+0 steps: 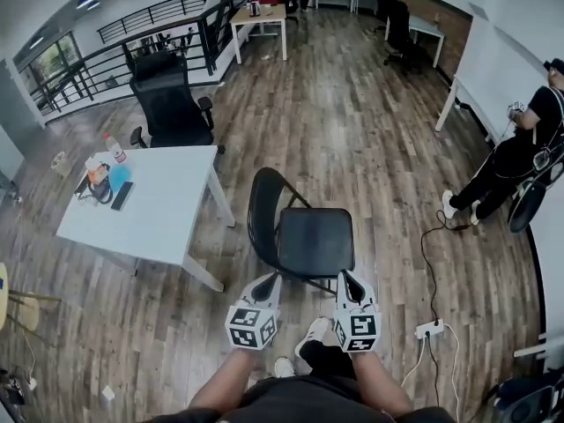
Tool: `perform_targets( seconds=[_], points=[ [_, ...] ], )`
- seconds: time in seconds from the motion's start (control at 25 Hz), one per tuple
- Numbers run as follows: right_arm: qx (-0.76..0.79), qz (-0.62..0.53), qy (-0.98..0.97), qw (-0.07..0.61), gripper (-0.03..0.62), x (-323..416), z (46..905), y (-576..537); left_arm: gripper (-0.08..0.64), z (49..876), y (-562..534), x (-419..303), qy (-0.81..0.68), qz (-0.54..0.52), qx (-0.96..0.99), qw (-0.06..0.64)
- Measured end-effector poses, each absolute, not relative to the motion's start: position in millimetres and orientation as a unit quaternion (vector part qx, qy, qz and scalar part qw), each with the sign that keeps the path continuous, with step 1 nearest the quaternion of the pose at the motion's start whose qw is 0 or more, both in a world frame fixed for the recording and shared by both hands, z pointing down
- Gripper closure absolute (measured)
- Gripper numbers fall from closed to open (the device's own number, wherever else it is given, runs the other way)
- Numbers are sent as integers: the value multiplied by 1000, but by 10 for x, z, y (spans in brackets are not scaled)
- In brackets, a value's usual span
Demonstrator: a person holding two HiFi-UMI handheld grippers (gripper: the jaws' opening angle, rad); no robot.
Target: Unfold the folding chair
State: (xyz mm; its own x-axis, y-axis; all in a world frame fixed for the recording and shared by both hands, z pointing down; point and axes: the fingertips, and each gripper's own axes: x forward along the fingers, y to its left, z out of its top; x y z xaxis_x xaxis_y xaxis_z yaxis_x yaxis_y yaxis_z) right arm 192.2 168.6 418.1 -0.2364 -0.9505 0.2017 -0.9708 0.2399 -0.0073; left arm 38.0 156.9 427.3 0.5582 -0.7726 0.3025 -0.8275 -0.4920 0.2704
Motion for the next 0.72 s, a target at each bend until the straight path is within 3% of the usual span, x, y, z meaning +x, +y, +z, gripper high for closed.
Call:
perform_targets(
  seconds=[0.72],
  points=[
    [573,-11,-811,114,578,1927,3656,2402,554,3653,2174,649,-495,54,855,144]
  ],
)
